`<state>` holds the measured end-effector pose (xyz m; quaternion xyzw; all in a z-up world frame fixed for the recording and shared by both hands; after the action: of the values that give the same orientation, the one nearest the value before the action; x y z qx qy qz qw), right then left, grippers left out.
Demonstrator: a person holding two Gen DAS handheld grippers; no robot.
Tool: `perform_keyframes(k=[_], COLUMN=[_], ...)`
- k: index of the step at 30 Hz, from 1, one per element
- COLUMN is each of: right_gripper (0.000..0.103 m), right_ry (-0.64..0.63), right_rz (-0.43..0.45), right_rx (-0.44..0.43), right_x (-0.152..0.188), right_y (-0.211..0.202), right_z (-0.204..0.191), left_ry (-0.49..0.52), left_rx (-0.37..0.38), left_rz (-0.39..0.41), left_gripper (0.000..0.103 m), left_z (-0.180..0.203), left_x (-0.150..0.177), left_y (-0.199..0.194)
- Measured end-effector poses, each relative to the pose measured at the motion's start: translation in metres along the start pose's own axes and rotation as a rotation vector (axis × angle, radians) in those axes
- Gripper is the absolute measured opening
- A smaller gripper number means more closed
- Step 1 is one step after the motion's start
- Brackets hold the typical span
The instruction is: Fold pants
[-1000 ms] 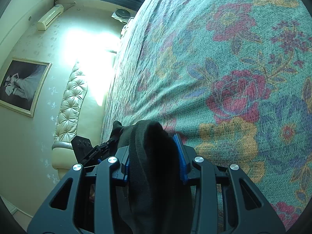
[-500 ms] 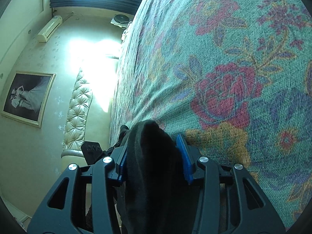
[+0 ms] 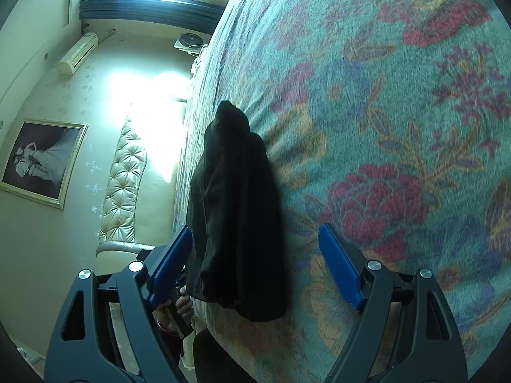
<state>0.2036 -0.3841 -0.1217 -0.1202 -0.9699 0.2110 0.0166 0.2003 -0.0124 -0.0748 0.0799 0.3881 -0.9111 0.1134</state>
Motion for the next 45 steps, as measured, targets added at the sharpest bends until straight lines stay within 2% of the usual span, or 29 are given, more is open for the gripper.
perform_keyframes(k=[3, 7, 10, 12, 14, 15, 17, 23, 32, 45], right_gripper=[0.082, 0.083, 0.080, 0.061, 0.047, 0.043, 0.041, 0.036, 0.035, 0.035], right_ry=[-0.008, -0.012, -0.036, -0.034, -0.017, -0.017, -0.025, -0.027, -0.013, -0.017], right_rz=[-0.031, -0.067, -0.050, -0.046, -0.042, -0.046, -0.045, -0.047, -0.041, -0.041], right_rx=[-0.017, -0.067, -0.014, 0.026, 0.049, 0.045, 0.049, 0.021, -0.006, -0.003], right_x=[0.018, 0.032, 0.037, 0.041, 0.044, 0.046, 0.048, 0.050, 0.047, 0.052], right_y=[0.013, 0.034, 0.039, 0.040, 0.039, 0.038, 0.038, 0.035, 0.026, 0.023], right_z=[-0.006, -0.015, -0.018, -0.016, -0.009, -0.007, -0.006, -0.011, 0.000, -0.003], left_ry=[-0.050, -0.043, -0.072, -0.069, -0.071, -0.075, -0.083, -0.061, -0.008, 0.006], left_rx=[0.047, 0.039, 0.058, 0.049, 0.009, 0.012, 0.023, 0.016, -0.047, -0.067], left_rz=[0.007, 0.005, 0.003, 0.009, 0.013, 0.009, 0.016, 0.031, 0.052, 0.058], left_gripper=[0.074, 0.079, 0.080, 0.080, 0.067, 0.059, 0.052, 0.039, 0.039, 0.037], left_z=[0.001, 0.012, 0.017, 0.019, 0.018, 0.017, 0.016, 0.021, 0.025, 0.026], left_x=[0.024, 0.043, 0.048, 0.049, 0.048, 0.049, 0.050, 0.049, 0.048, 0.055], left_y=[-0.005, -0.002, 0.004, 0.006, 0.008, 0.009, 0.008, 0.005, 0.007, 0.005])
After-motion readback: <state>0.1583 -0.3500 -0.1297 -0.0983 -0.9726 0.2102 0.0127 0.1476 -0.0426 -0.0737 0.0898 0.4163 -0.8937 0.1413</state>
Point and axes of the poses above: each gripper's, at about its wrist camera, not at the fingertips, and y roughly the way its jaws point, z to its right, x to its underside, the point moved 6 cm from there along y, roughly the way its jaws point, and after that the axes turned 12 degrees about -z, right-handed, at the moved point
